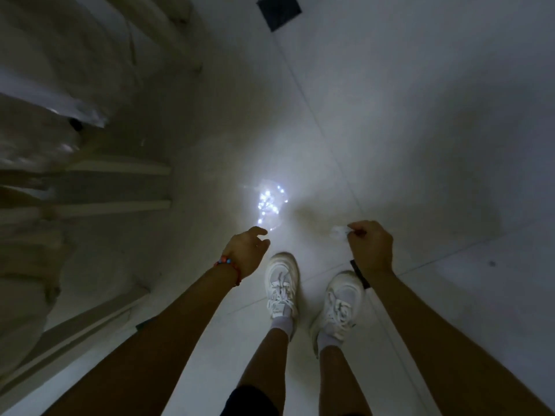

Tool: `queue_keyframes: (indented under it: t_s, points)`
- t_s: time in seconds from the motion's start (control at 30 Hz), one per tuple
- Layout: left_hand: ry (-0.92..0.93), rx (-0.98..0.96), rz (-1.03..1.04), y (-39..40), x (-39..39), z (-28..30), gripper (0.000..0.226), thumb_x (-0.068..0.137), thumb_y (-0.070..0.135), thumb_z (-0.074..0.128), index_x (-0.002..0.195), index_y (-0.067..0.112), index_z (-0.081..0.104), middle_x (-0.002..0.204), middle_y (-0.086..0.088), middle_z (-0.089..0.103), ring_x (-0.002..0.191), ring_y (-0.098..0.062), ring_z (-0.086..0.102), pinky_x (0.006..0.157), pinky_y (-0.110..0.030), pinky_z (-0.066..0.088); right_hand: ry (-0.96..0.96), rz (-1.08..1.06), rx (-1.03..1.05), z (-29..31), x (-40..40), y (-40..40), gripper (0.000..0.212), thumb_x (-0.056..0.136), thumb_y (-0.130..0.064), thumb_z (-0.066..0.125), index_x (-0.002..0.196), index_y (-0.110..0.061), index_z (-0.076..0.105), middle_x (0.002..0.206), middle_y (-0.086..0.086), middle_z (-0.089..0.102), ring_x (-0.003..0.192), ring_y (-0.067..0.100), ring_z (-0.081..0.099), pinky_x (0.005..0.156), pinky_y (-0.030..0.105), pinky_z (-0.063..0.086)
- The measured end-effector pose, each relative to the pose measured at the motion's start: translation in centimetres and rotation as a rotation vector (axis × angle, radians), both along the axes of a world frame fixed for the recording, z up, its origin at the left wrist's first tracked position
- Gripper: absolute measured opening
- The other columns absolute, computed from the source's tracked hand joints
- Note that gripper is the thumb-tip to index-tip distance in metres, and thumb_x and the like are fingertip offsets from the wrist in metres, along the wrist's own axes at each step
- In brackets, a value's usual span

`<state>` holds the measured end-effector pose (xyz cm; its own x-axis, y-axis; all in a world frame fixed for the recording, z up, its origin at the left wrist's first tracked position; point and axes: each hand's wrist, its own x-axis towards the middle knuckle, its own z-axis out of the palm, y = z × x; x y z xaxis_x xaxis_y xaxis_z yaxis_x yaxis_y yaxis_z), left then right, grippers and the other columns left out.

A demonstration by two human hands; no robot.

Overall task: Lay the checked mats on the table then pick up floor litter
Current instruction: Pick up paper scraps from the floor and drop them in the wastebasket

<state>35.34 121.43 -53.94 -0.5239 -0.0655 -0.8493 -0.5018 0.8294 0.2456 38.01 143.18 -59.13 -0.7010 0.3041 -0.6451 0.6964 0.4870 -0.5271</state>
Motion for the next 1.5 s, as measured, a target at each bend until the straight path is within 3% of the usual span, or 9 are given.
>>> queue_keyframes:
  t_s: [0.3, 0.4, 0.67, 0.87, 1.1, 1.2, 1.3, 1.4, 1.5]
  points:
    - [0.221, 0.058, 0.053, 3.4, -4.1, 17.9, 0.029, 0.090, 0.013, 0.052, 0.117, 0.005, 0.057, 0.089, -0.013, 0.063, 0.081, -0.019, 0.052, 0.076, -0.019, 0.041, 0.154, -0.288, -0.054, 19.5, -1.9, 4.9, 0.018, 0.078, 0.010, 0.054, 0.087, 0.007, 0.070, 0.091, 0.019, 0.067, 0.087, 0.033, 0.062, 0.078, 0.032, 0.046]
    - [0.253, 0.082, 0.088, 4.5, -4.7, 23.3, 0.028, 0.090, 0.014, 0.051, 0.117, 0.006, 0.057, 0.097, -0.015, 0.065, 0.083, -0.020, 0.053, 0.066, -0.015, 0.033, 0.180, -0.360, -0.054, 25.6, -1.9, 6.1, 0.018, 0.078, 0.011, 0.053, 0.086, 0.007, 0.069, 0.093, 0.020, 0.067, 0.085, 0.029, 0.059, 0.076, 0.028, 0.041]
    - [0.255, 0.102, 0.115, 4.5, -5.3, 34.3, 0.029, 0.091, 0.018, 0.051, 0.118, 0.008, 0.057, 0.110, -0.018, 0.065, 0.102, -0.028, 0.060, 0.081, -0.020, 0.038, 0.187, -0.589, -0.063, 37.1, -3.1, 7.5, 0.016, 0.081, 0.003, 0.055, 0.089, 0.001, 0.069, 0.098, 0.017, 0.071, 0.091, 0.027, 0.063, 0.079, 0.023, 0.041]
    - [0.185, 0.136, 0.217, 2.4, -7.8, 37.2, 0.025, 0.090, 0.011, 0.050, 0.113, 0.007, 0.059, 0.108, -0.017, 0.066, 0.104, -0.031, 0.061, 0.091, -0.032, 0.046, 0.163, -0.535, -0.131, 43.1, -8.5, 7.0, 0.035, 0.082, 0.004, 0.052, 0.058, -0.020, 0.059, 0.046, -0.022, 0.059, 0.065, -0.003, 0.065, 0.061, 0.004, 0.042]
    - [0.161, 0.238, 0.286, 1.5, -19.9, 39.5, 0.032, 0.083, 0.023, 0.051, 0.106, 0.003, 0.060, 0.072, 0.005, 0.059, 0.078, -0.023, 0.056, 0.081, -0.032, 0.048, 0.233, -0.552, -0.022, 46.1, -20.3, 8.6, 0.011, 0.082, -0.001, 0.059, 0.087, -0.002, 0.068, 0.082, 0.006, 0.066, 0.078, 0.023, 0.058, 0.074, 0.023, 0.039]
    - [0.210, 0.247, 0.235, 1.9, -28.1, 39.9, 0.028, 0.090, 0.016, 0.051, 0.111, 0.001, 0.061, 0.082, -0.012, 0.067, 0.084, -0.027, 0.061, 0.081, -0.030, 0.045, 0.278, -0.542, -0.011, 47.7, -26.1, 8.9, 0.016, 0.085, 0.003, 0.054, 0.089, -0.001, 0.069, 0.070, -0.005, 0.061, 0.067, 0.011, 0.055, 0.063, 0.018, 0.040]
    - [0.304, 0.273, 0.229, 2.6, -36.1, 41.1, 0.031, 0.087, 0.022, 0.052, 0.107, 0.000, 0.063, 0.098, -0.022, 0.069, 0.089, -0.031, 0.065, 0.082, -0.032, 0.046, 0.278, -0.515, -0.026, 49.0, -31.4, 8.9, 0.018, 0.085, 0.000, 0.054, 0.082, -0.010, 0.069, 0.059, -0.020, 0.055, 0.066, 0.006, 0.055, 0.076, 0.023, 0.040]
    - [0.364, 0.301, 0.278, 3.0, -43.0, 41.7, 0.030, 0.086, 0.018, 0.053, 0.104, -0.003, 0.063, 0.097, -0.028, 0.068, 0.085, -0.033, 0.064, 0.082, -0.037, 0.050, 0.254, -0.506, -0.044, 48.6, -36.9, 9.1, 0.016, 0.084, -0.002, 0.056, 0.081, -0.010, 0.069, 0.070, -0.005, 0.065, 0.074, 0.013, 0.062, 0.076, 0.024, 0.041]
    - [0.343, 0.307, 0.356, 2.6, -48.1, 41.7, 0.025, 0.092, 0.006, 0.046, 0.108, -0.008, 0.059, 0.087, -0.019, 0.065, 0.066, -0.021, 0.057, 0.056, -0.012, 0.048, 0.247, -0.464, -0.072, 48.4, -42.7, 9.3, 0.014, 0.083, -0.004, 0.058, 0.080, -0.011, 0.070, 0.069, -0.006, 0.066, 0.068, 0.003, 0.062, 0.070, 0.017, 0.044]
